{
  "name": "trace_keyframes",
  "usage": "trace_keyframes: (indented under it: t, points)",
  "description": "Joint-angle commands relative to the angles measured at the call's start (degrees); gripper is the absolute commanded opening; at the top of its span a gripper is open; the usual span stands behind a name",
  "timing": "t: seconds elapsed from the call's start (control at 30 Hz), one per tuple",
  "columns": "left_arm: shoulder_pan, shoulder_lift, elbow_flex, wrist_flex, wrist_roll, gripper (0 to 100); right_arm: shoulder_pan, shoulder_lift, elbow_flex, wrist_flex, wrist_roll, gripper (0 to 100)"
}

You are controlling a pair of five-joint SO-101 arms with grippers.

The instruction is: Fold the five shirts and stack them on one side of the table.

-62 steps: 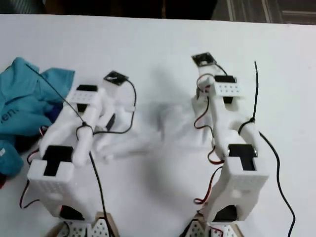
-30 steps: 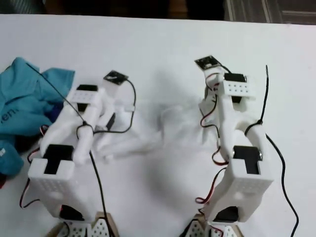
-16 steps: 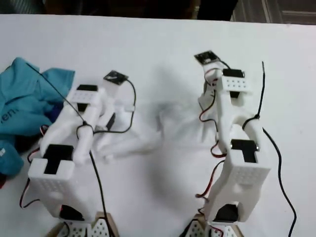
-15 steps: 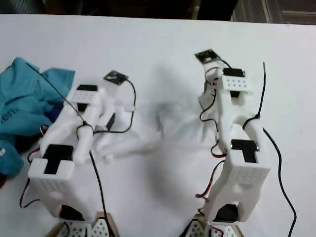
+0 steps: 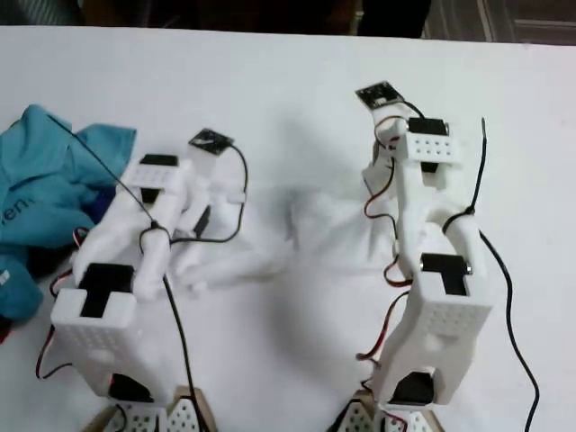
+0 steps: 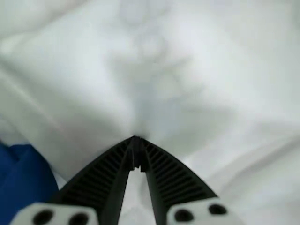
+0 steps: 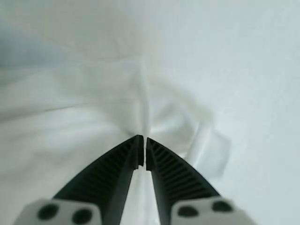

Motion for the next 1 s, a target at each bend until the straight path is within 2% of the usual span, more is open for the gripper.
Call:
trace_keyframes:
  t: [0.0, 0.1, 0.33, 0.67, 0.73, 0.83, 0.97]
  points:
    - [0.0, 0.3, -0.7, -1.8, 0.4, 3, -0.9, -0.1, -1.8, 0.9, 0.1, 7.0]
    - [0.0, 0.3, -0.7, -1.8, 0.3, 3, -1.9, -0.1, -1.8, 1.7, 0.1, 10.1]
    - [0.0, 0.3, -0.7, -1.8, 0.3, 3, -5.4, 0.7, -1.9, 2.2, 0.1, 10.1]
    - [-0.1, 0.3, -0.7, -1.8, 0.4, 3, -5.1, 6.9, -2.5, 2.0, 0.5, 10.1]
    - [-0.1, 0.3, -0.7, -1.8, 0.4, 3, -5.0, 6.4, -3.9, 2.1, 0.5, 8.7]
    - [-0.1, 0.3, -0.7, -1.8, 0.4, 3, -4.5, 6.4, -6.6, 2.2, 0.4, 1.2]
    - [-0.1, 0.3, -0.7, -1.8, 0.4, 3, -4.4, 6.2, -9.1, 2.4, 0.2, 1.9]
